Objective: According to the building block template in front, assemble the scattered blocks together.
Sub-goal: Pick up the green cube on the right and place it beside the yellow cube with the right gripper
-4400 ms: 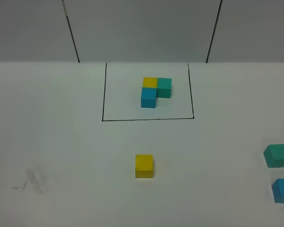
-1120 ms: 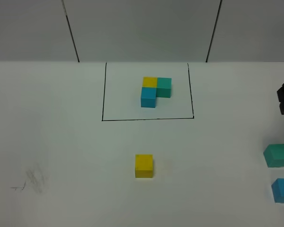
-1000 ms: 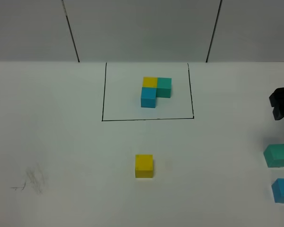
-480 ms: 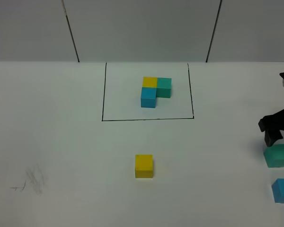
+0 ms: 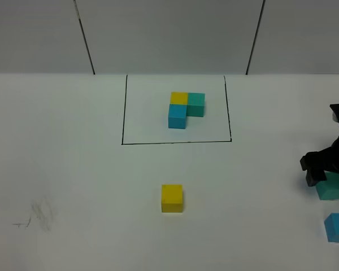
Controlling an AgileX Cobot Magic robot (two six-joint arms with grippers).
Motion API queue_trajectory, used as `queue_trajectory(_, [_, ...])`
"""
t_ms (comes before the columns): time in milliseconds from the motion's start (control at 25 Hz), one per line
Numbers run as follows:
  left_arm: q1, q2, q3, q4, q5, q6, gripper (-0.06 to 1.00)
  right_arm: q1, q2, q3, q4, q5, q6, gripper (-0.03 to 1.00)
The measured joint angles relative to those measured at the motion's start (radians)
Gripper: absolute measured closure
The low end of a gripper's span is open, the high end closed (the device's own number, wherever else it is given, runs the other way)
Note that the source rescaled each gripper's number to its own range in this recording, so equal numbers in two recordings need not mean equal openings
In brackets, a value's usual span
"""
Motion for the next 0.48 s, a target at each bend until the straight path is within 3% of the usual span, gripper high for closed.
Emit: queue_trajectory(480, [0.000, 0.000, 0.000, 0.000, 0.000, 0.000, 0.57, 0.000, 0.077, 0.003, 0.006, -0.033, 0.001, 0.29])
